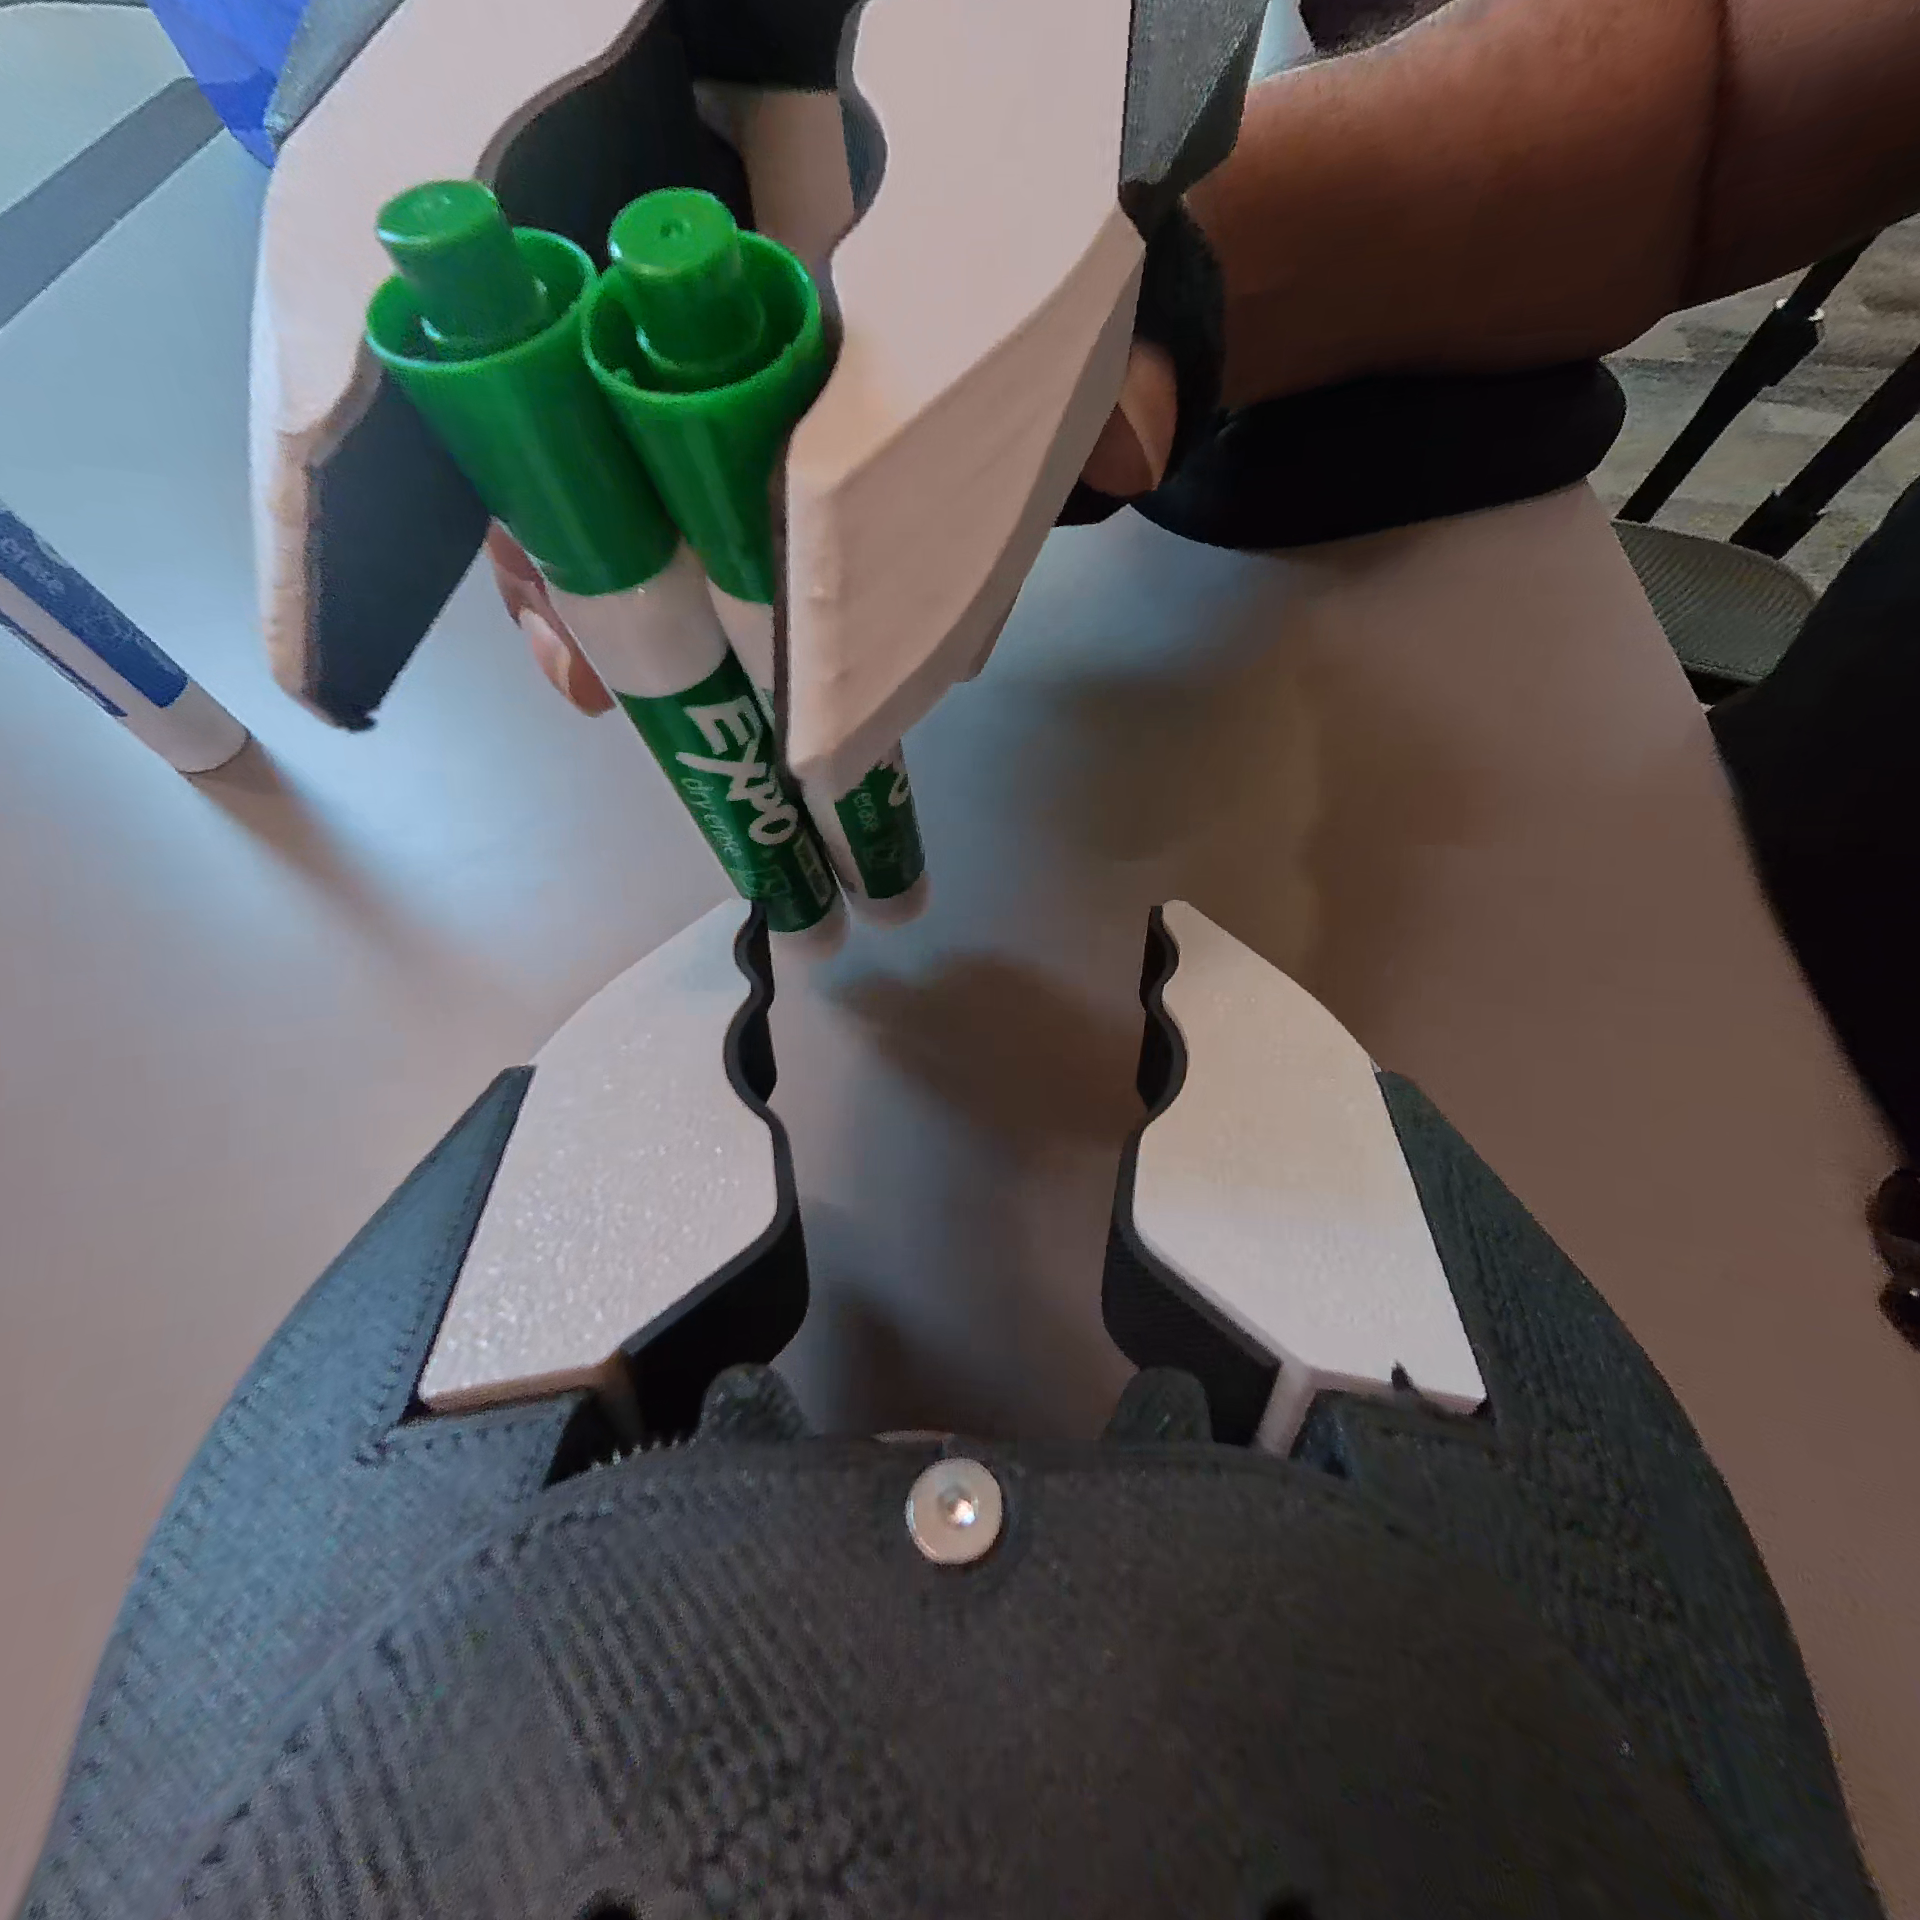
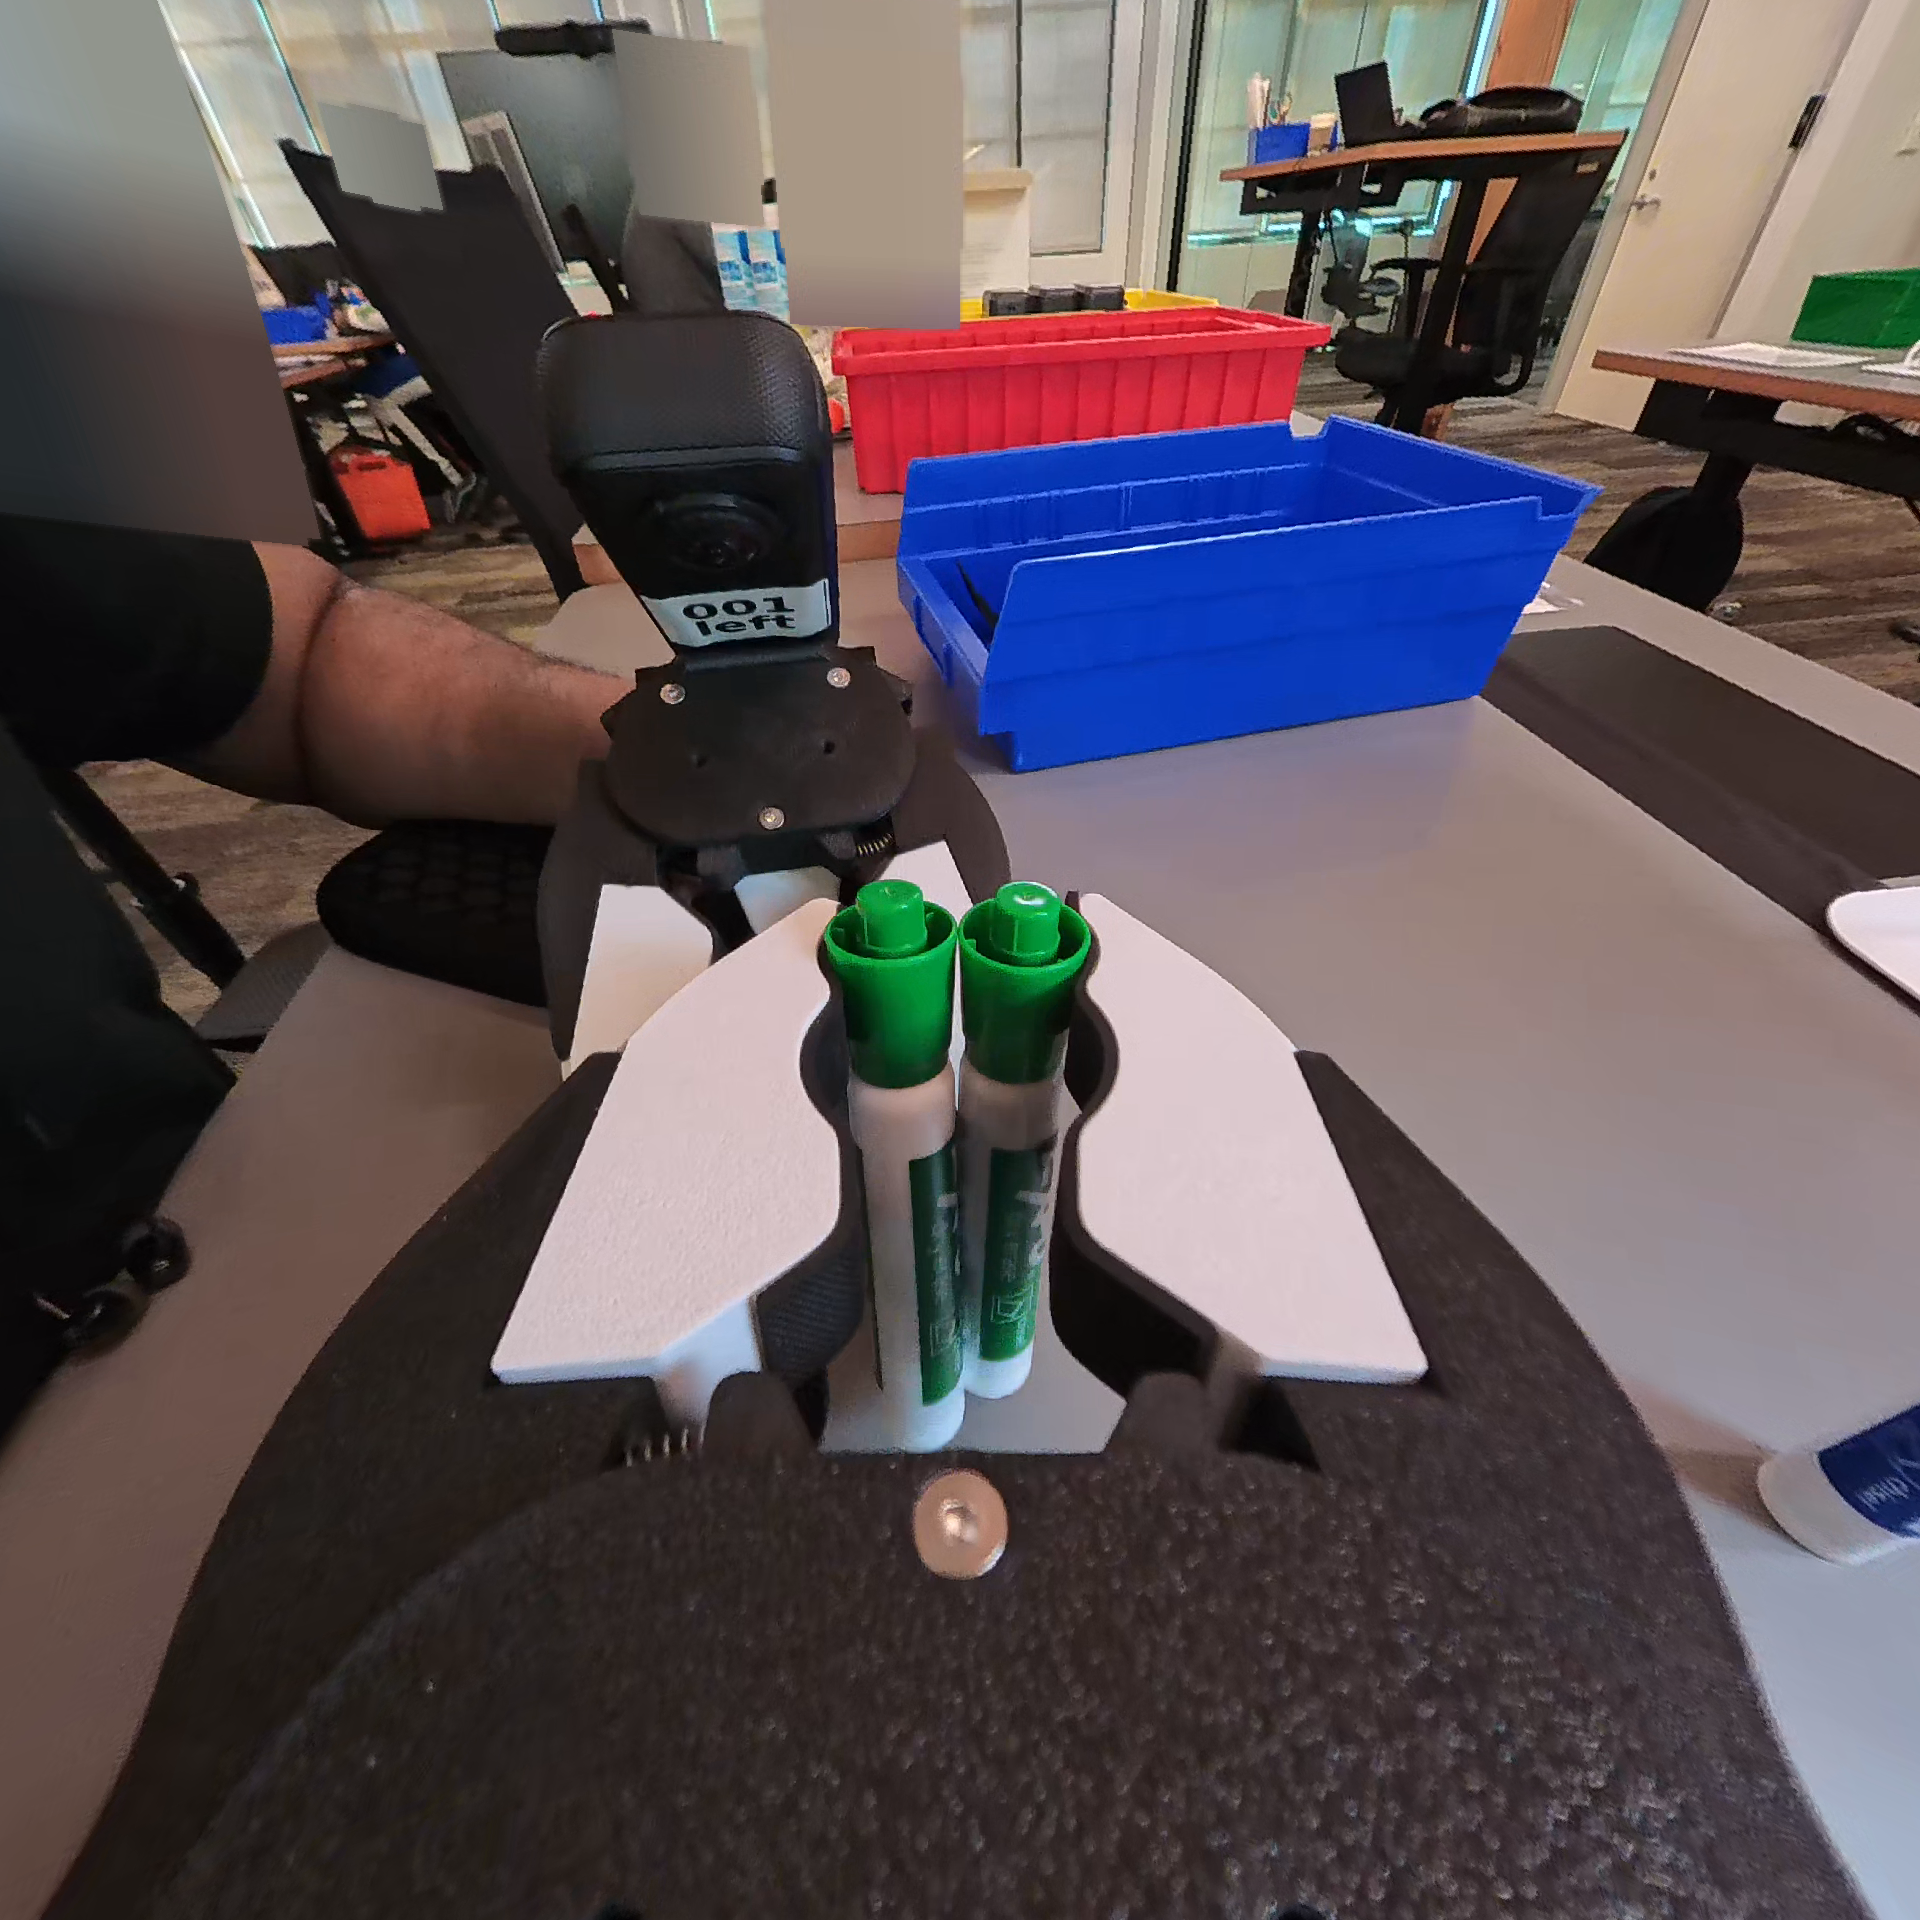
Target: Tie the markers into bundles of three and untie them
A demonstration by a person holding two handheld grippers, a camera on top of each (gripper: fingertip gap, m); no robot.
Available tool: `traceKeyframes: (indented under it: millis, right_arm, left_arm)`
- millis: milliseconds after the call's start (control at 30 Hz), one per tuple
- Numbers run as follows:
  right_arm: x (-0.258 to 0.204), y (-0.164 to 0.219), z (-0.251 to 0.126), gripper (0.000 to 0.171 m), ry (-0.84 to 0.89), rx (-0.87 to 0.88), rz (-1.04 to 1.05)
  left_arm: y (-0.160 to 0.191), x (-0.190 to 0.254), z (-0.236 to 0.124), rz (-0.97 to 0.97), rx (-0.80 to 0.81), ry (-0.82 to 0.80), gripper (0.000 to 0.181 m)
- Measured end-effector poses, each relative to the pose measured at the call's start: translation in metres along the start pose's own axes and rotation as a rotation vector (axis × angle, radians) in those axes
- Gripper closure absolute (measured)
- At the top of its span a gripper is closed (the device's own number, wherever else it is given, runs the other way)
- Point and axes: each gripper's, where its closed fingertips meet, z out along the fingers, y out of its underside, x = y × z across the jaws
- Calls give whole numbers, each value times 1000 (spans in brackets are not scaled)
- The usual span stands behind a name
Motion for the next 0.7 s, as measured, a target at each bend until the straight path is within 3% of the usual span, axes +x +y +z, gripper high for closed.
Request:
traceKeyframes:
  millis: [700]
  right_arm:
    - [-3,-7,-2,133,-6,-17,-24]
  left_arm:
    - [-16,-2,4,-47,121,21,105]
